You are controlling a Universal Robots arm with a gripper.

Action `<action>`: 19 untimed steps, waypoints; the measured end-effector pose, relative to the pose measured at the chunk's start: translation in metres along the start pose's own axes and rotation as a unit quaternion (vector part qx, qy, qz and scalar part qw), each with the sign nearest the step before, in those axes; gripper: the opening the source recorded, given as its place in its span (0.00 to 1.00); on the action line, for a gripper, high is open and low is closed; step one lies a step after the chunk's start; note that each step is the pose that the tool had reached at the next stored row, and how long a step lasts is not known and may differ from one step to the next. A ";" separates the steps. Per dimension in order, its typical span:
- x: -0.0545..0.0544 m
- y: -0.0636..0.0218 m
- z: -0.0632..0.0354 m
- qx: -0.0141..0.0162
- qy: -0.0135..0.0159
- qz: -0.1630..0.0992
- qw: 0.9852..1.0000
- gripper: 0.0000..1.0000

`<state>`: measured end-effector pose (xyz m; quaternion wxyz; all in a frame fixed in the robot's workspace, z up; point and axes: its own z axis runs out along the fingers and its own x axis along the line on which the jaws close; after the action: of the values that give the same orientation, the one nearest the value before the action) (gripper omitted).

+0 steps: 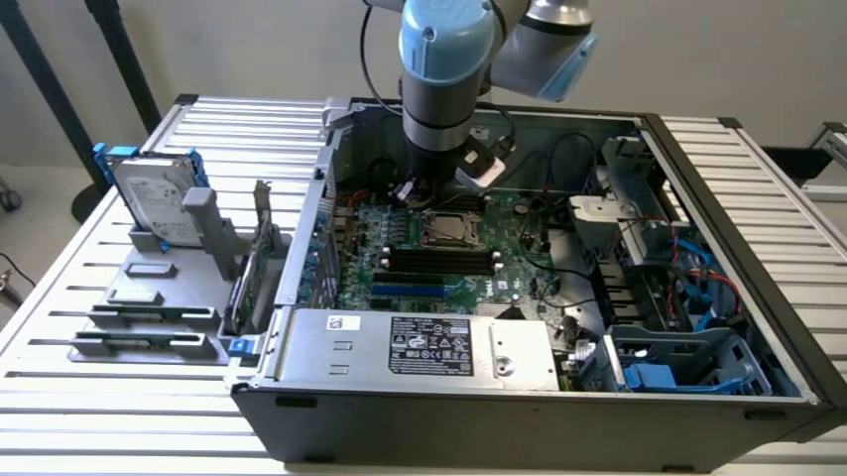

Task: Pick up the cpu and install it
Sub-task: 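Install the first cpu locking lever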

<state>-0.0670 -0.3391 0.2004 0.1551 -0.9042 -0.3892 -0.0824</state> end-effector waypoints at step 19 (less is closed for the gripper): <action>0.004 0.0070 0.0047 -0.001 -0.001 0.000 1.000 0.11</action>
<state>-0.0588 -0.3391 0.1956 0.1534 -0.9045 -0.3894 -0.0818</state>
